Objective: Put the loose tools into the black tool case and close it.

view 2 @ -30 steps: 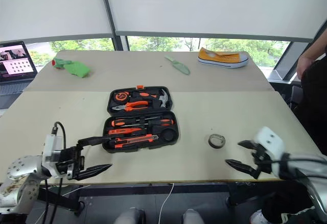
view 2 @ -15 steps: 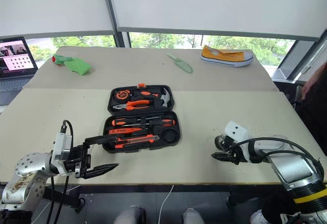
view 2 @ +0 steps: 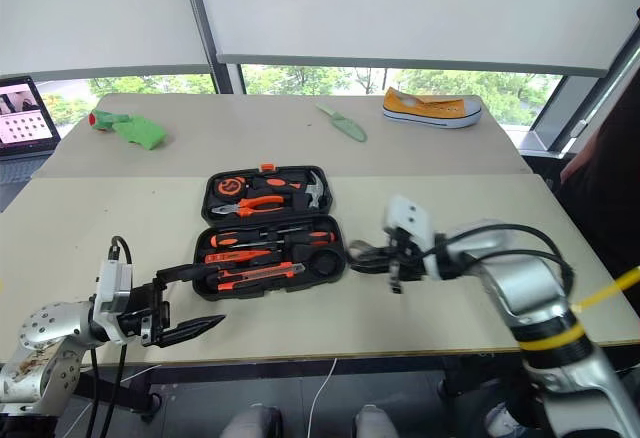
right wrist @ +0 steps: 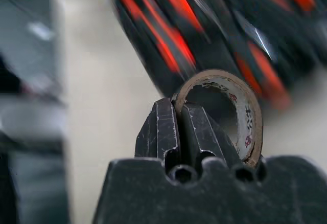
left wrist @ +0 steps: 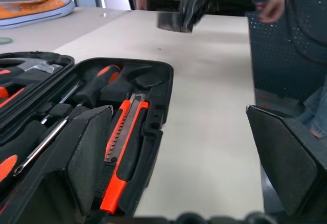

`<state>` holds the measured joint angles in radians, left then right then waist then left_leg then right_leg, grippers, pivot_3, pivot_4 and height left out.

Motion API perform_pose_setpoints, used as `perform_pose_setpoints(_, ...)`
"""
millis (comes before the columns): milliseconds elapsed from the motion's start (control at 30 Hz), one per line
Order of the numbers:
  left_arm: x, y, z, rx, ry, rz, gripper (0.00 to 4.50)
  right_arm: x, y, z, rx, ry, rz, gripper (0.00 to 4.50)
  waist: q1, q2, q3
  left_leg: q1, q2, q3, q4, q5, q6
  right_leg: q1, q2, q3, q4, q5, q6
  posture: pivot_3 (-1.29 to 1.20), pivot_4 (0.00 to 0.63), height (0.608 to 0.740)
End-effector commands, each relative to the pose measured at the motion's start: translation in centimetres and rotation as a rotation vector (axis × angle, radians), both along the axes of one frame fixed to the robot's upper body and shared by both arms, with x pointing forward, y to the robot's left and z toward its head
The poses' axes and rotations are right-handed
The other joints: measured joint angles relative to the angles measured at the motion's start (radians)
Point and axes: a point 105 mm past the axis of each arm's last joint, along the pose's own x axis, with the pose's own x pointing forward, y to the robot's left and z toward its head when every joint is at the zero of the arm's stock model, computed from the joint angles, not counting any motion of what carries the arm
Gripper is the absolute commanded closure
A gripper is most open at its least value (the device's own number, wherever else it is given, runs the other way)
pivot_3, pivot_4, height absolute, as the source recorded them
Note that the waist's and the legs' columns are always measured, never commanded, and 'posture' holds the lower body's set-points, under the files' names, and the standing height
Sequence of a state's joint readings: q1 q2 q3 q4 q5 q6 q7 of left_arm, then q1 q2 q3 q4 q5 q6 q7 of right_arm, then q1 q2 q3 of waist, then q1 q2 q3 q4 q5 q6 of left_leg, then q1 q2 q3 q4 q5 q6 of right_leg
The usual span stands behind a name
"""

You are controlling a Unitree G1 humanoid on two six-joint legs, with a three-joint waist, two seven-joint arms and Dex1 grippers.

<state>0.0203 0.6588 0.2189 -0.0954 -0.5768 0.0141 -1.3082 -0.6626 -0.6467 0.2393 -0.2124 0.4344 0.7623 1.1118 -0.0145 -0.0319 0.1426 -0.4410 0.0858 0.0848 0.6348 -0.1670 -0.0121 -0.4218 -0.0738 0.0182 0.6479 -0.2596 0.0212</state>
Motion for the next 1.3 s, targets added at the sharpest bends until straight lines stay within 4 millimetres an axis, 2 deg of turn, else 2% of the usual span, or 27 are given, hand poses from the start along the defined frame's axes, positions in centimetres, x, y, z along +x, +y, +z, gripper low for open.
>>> perform_pose_setpoints(33, -0.2, 0.0, 0.8, -0.012, -0.042, 0.007, 0.0, 1.9, 2.1, -0.8, -0.069, -0.017, -0.032, 4.46, 0.005, 0.0, 0.0, 0.0, 0.0, 0.0, 0.0, 0.0, 0.0, 0.0, -0.001, 0.0, 0.0, 0.0, 0.0, 0.0, 0.15, 0.74)
perform_pose_setpoints(133, -0.2, 0.0, 0.8, -0.013, -0.047, 0.014, 0.0, 3.3, 2.4, -2.1, -0.146, 0.005, -0.088, 4.46, 0.014, 0.0, 0.0, -0.001, -0.001, 0.001, 0.001, 0.0, 0.0, 0.0, -0.002, -0.001, 0.0, 0.0, 0.0, 0.0, 0.15, 0.74)
perform_pose_setpoints(233, -0.4, 0.2, 0.8, -0.013, -0.055, 0.037, 0.0, 3.9, 1.3, -4.3, -0.314, 0.039, -0.128, 4.46, 0.017, 0.0, 0.0, -0.001, -0.002, 0.002, 0.001, 0.0, 0.0, 0.0, -0.003, -0.001, 0.0, 0.0, 0.001, 0.0, 0.15, 0.74)
perform_pose_setpoints(533, -0.6, 0.4, 0.7, -0.019, -0.063, 0.076, 0.0, 3.9, 0.7, -4.7, -0.352, 0.04, -0.122, 4.46, 0.013, 0.0, 0.0, -0.001, -0.001, 0.002, 0.001, 0.0, 0.0, -0.001, -0.002, -0.001, 0.0, 0.0, 0.0, 0.0, 0.15, 0.74)
perform_pose_setpoints(600, -0.6, 0.4, 0.7, -0.02, -0.066, 0.082, 0.0, 3.6, 0.7, -4.8, -0.356, 0.051, -0.107, 3.72, 0.013, 0.0, 0.0, -0.001, -0.001, 0.002, 0.001, 0.0, 0.0, 0.0, -0.003, -0.001, 0.0, 0.0, 0.0, 0.0, 0.15, 0.74)
perform_pose_setpoints(667, -0.5, 0.5, 0.7, -0.02, -0.066, 0.09, 0.0, 3.5, 0.9, -4.1, -0.331, 0.035, -0.087, 3.2, 0.013, 0.0, 0.0, -0.001, -0.001, 0.002, 0.001, 0.0, 0.0, -0.001, -0.003, -0.001, 0.0, 0.0, 0.0, 0.0, 0.15, 0.74)
perform_pose_setpoints(700, -0.5, 0.5, 0.7, -0.021, -0.066, 0.094, 0.0, 3.4, 1.0, -3.8, -0.322, 0.03, -0.077, 2.78, 0.013, 0.0, 0.0, -0.001, -0.001, 0.002, 0.001, 0.0, 0.0, -0.001, -0.003, -0.001, 0.0, 0.0, 0.0, 0.0, 0.15, 0.74)
perform_pose_setpoints(767, -0.2, 1.0, 0.7, -0.025, -0.058, 0.129, 0.0, 3.1, 0.9, -2.0, -0.255, 0.045, -0.062, 2.18, 0.013, 0.0, 0.0, -0.001, -0.001, 0.002, 0.001, 0.0, 0.0, -0.001, -0.003, -0.001, 0.0, 0.0, 0.0, 0.0, 0.15, 0.74)
perform_pose_setpoints(833, 0.3, 1.9, 0.6, -0.026, -0.041, 0.187, 0.0, 2.8, -0.1, -0.4, -0.215, 0.075, -0.056, 1.49, 0.013, 0.0, 0.0, -0.001, -0.001, 0.002, 0.0, 0.0, 0.0, -0.001, -0.003, -0.001, 0.0, 0.0, 0.0, 0.0, 0.15, 0.74)
perform_pose_setpoints(867, 0.5, 2.3, 0.5, -0.029, -0.031, 0.214, 0.0, 2.8, -0.8, -0.1, -0.21, 0.088, -0.055, 1.0, 0.013, 0.0, 0.0, -0.001, -0.001, 0.002, 0.0, 0.0, 0.0, -0.001, -0.002, -0.001, 0.0, 0.0, 0.0, 0.0, 0.15, 0.74)
perform_pose_setpoints(900, 0.9, 2.8, 0.4, -0.033, -0.015, 0.253, 0.0, 2.5, -1.5, 0.3, -0.186, 0.101, -0.038, 0.82, 0.013, 0.0, 0.0, -0.001, -0.001, 0.002, 0.0, 0.0, 0.0, -0.001, -0.003, -0.001, 0.0, 0.0, 0.0, 0.0, 0.15, 0.74)
perform_pose_setpoints(1000, 2.9, 4.9, 0.8, -0.047, -0.022, 0.424, 0.0, 3.3, -2.9, 0.9, -0.123, 0.084, -0.068, 0.82, 0.016, -0.001, 0.0, -0.001, -0.001, 0.002, 0.0, 0.0, 0.0, -0.001, -0.003, -0.001, 0.0, 0.0, 0.0, 0.0, 0.15, 0.74)
perform_pose_setpoints(1033, 4.1, 6.3, 0.7, -0.021, -0.03, 0.527, 0.0, 4.6, -3.3, 1.1, -0.097, 0.043, -0.133, 0.82, 0.015, -0.001, 0.0, -0.001, -0.001, 0.002, 0.001, 0.0, 0.0, -0.001, -0.002, -0.001, 0.0, 0.0, 0.0, 0.0, 0.15, 0.74)
perform_pose_setpoints(1133, 7.2, 10.1, 0.7, -0.038, 0.004, 0.803, 0.77, 8.5, -4.2, 1.1, -0.066, -0.119, -0.31, 1.61, 0.013, -0.001, 0.0, 0.001, -0.001, 0.001, 0.001, 0.0, 0.0, 0.0, -0.002, -0.001, 0.0, 0.001, -0.001, 0.0, 0.15, 0.74)
perform_pose_setpoints(1233, 9.2, 10.9, 0.7, -0.033, 0.03, 0.882, 1.89, 11.2, -4.0, 0.2, -0.092, -0.265, -0.389, 2.64, 0.005, -0.001, 0.0, 0.001, -0.001, 0.001, 0.001, 0.002, 0.0, -0.001, -0.001, -0.001, 0.0, 0.003, 0.0, 0.0, 0.15, 0.74)
perform_pose_setpoints(1300, 10.4, 10.5, 0.4, -0.021, 0.056, 0.891, 2.64, 12.7, -3.7, -0.2, -0.105, -0.347, -0.426, 3.28, 0.001, -0.002, 0.001, 0.0, -0.002, 0.001, 0.001, 0.002, 0.0, -0.001, -0.001, -0.001, 0.0, 0.003, 0.0, 0.0, 0.15, 0.74)
